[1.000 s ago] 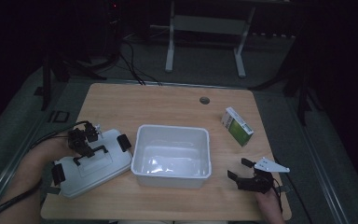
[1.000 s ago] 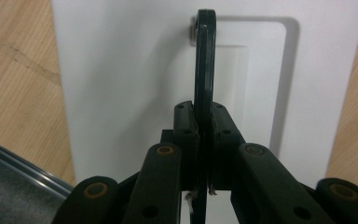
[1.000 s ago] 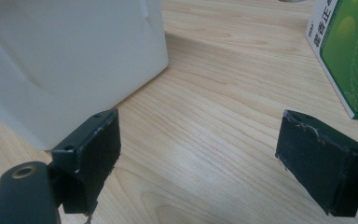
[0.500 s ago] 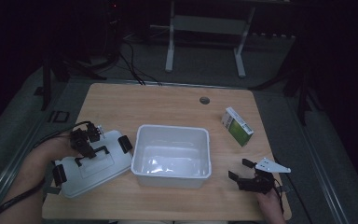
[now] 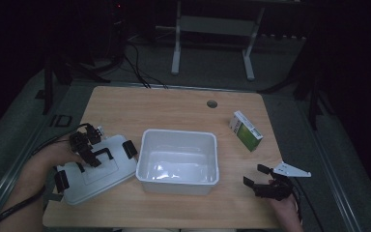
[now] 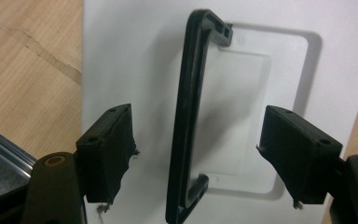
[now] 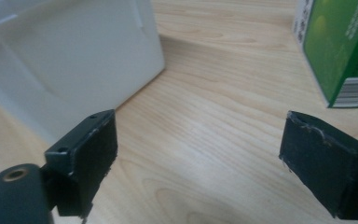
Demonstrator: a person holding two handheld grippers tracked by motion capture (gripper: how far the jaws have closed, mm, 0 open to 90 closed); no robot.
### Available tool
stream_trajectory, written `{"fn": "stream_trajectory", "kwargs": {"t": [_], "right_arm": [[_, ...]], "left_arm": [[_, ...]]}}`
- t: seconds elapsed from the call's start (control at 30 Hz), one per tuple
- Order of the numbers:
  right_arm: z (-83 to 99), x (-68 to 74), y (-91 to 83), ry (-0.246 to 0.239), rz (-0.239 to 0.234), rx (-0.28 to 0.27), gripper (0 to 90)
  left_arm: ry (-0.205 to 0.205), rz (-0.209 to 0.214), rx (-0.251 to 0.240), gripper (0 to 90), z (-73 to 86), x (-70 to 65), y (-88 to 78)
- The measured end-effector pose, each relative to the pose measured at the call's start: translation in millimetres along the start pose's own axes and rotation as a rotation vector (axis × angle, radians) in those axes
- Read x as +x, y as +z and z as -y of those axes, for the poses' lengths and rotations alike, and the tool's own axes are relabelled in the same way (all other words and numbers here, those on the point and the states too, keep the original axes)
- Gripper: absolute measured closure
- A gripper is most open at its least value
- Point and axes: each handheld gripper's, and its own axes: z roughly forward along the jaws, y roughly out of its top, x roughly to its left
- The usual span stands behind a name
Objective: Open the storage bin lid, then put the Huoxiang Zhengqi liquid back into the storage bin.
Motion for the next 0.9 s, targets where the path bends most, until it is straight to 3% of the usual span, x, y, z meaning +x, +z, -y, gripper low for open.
{"fn": "stream_trajectory", "kwargs": {"t": [0.13, 0.33, 0.37, 0.4, 0.63, 0.9], "right_arm": [[0.2, -0.9, -3.7, 0.008, 0.009, 0.002, 10.3], [2.0, -4.1, -10.7, 0.023, 0.069, 0.003, 11.0], [2.0, -4.1, -10.7, 0.023, 0.069, 0.003, 11.0], [2.7, -5.6, -13.0, 0.030, 0.036, 0.027, 14.9], [-2.1, -9.2, -21.8, 0.021, 0.041, 0.056, 15.3], [-19.7, -17.1, -27.0, 0.010, 0.020, 0.082, 24.9]], "left_arm": [[-0.012, 0.000, -0.010, 22.5, 1.7, 1.2, -1.2], [-0.015, -0.008, -0.001, 22.5, 2.2, 2.1, 0.9], [-0.015, -0.008, -0.001, 22.5, 2.2, 2.1, 0.9], [-0.018, -0.007, -0.006, 22.5, 2.5, 2.5, 0.6], [-0.023, -0.006, -0.006, 20.0, 2.7, 1.3, 0.6], [-0.027, -0.008, -0.007, 20.0, 5.0, 2.1, -1.9]]}}
